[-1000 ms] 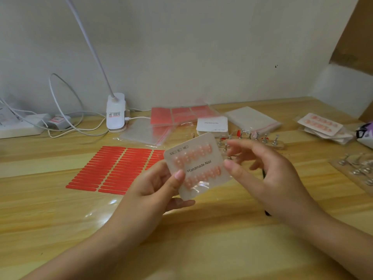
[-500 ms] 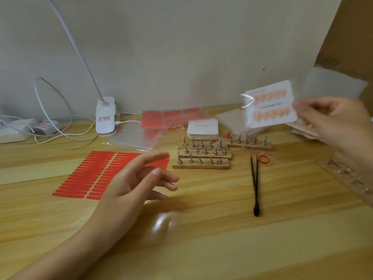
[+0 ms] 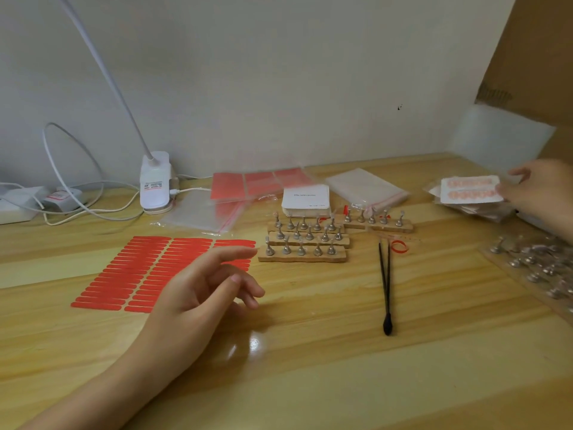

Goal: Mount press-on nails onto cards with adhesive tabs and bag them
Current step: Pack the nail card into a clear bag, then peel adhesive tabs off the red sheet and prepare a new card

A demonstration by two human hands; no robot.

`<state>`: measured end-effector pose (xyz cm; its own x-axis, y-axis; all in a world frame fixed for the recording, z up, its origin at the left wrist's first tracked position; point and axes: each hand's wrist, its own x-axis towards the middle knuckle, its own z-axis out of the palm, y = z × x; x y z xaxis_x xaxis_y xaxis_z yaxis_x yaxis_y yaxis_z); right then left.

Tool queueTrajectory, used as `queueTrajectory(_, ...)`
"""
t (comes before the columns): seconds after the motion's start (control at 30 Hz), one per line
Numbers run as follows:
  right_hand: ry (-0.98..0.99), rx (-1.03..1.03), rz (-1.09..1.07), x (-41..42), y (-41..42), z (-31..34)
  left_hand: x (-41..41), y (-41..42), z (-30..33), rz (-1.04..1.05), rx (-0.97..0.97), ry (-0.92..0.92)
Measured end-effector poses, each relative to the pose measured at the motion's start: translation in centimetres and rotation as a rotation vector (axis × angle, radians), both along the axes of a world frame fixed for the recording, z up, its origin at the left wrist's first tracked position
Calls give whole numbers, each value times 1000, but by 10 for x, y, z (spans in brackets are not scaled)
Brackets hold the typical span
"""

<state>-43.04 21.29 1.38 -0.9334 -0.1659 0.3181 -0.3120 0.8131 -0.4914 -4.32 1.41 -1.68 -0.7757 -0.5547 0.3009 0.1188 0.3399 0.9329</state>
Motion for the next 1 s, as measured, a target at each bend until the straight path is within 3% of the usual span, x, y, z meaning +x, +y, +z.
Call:
queueTrajectory(0.2, 17, 372, 44, 10, -6, 3, 1, -2, -2, -7, 14, -4)
queueTrajectory(0.37, -87, 608, 51, 19, -11, 19, 1, -1, -1, -13, 24, 6)
queueTrajectory(0.47, 10, 747, 66, 30, -21, 37, 1, -1, -1, -17, 27, 7)
queueTrajectory(0.57, 277, 542, 266, 56, -43, 46, 1, 0, 1, -19, 29, 9)
queueTrajectory(0.67, 315, 274, 604, 93, -77, 51, 1, 0, 1, -15, 31, 8)
queueTrajectory(0.8, 197, 298, 889, 118, -120, 43, 2, 0, 3, -7, 33, 10)
queueTrajectory(1.0, 36, 473, 924, 121, -158, 19, 3, 1, 5, -9, 51, 6)
